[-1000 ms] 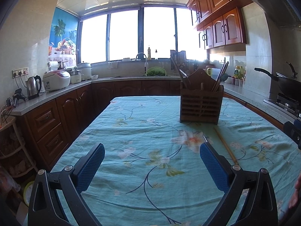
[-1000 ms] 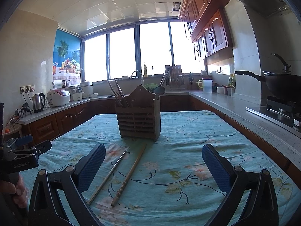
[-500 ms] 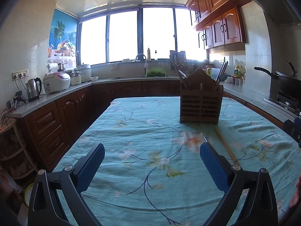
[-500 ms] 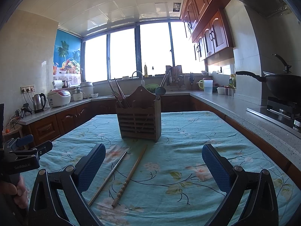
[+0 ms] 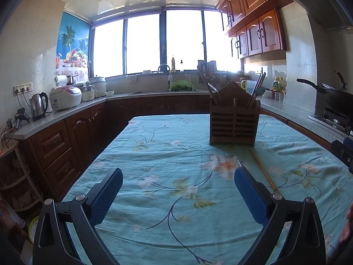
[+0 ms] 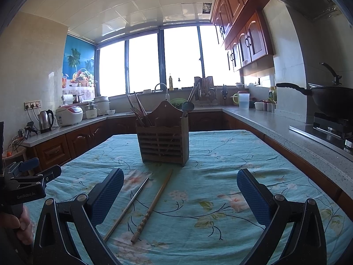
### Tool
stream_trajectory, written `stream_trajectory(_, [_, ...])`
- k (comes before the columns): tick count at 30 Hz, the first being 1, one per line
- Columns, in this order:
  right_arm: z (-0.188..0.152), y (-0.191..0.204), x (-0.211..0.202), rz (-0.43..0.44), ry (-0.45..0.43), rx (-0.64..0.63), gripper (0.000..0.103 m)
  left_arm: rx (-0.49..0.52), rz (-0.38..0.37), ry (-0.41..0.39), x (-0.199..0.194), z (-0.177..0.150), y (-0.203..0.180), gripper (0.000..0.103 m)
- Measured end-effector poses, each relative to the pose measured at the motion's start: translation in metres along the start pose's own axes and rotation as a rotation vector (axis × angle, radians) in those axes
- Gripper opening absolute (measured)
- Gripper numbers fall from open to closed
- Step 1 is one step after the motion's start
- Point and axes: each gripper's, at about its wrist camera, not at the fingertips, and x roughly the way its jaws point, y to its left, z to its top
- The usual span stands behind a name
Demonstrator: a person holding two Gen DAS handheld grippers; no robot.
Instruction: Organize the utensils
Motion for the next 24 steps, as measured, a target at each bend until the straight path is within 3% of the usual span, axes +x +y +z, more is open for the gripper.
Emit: stream_trajectory(24, [0.0031,-0.0008,0.0042,0.000,0.015,0.004,0.103,-0.012,-0.007,0.025,0.0019,0.0003,-0.0026,0.102])
